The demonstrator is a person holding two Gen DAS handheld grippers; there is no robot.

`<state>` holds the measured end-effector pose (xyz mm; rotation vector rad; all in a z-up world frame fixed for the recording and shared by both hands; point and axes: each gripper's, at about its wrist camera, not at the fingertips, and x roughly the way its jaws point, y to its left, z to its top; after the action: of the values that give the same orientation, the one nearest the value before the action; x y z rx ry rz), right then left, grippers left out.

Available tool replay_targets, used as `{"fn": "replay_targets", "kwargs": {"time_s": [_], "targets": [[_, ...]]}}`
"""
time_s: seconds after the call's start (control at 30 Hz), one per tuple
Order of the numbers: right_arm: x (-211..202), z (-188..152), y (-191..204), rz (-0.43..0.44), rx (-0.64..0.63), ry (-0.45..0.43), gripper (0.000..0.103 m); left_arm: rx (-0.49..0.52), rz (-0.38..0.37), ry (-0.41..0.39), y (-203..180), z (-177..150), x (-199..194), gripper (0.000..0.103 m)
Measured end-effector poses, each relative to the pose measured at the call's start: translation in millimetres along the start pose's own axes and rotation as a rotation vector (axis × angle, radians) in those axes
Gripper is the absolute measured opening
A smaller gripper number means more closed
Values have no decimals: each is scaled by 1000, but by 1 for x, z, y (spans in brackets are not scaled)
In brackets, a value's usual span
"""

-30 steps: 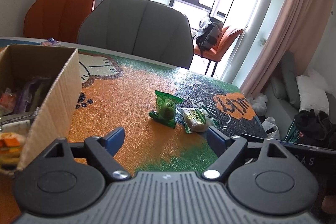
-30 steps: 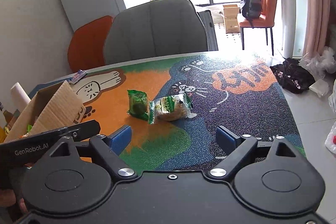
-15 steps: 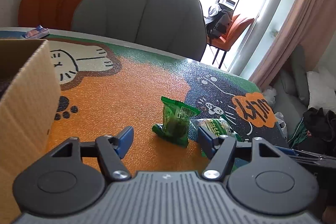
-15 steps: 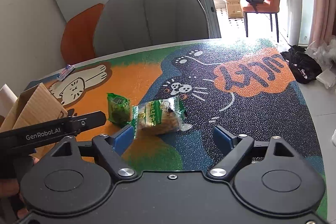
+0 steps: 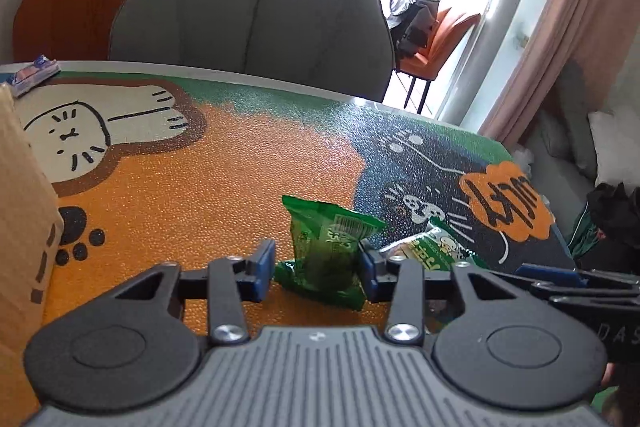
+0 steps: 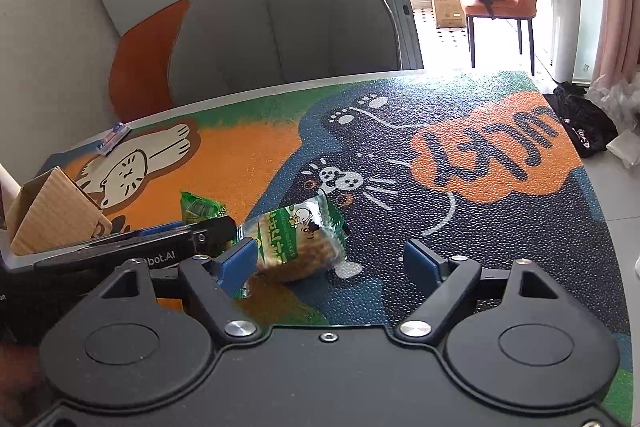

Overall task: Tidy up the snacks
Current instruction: 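Grasp the green snack packet with the left tool while the right tool grasps the green-wrapped pastry, then carry the green packet and green-wrapped pastry over the cardboard box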

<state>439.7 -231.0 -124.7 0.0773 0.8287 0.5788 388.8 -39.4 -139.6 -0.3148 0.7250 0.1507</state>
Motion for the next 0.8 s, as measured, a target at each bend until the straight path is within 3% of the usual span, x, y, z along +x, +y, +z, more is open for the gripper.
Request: {"fn": "replay_targets", "kwargs": {"time_s": [0.07,0.27,0.33,0.57,0.67,0.7,0.73,0.8], "targets": [[3,1,3,4,0,4,80,-6,4,-4,2,2,-5,32],[14,2,22,-8,-50,12,85,-38,10,-14,10,6,-22,31],[18,2,24,-28,-52,6,91,-48,10,-18,14,7,-27,31],[27,-3,39,-59,-106,17,92,-48,22,-36,21,9,-46,31],[33,-7,48,-108,-161,21,75,-50,25,-44,25,7,-55,31],[33,-8,53,-139,-190,12,62,-52,26,-46,26,6,-58,31],[32,-8,55,-144,-199,21,55,-54,28,-49,27,6,-61,31],[27,-6,56,-131,-188,35,53,-56,28,-56,29,5,-68,31]]}}
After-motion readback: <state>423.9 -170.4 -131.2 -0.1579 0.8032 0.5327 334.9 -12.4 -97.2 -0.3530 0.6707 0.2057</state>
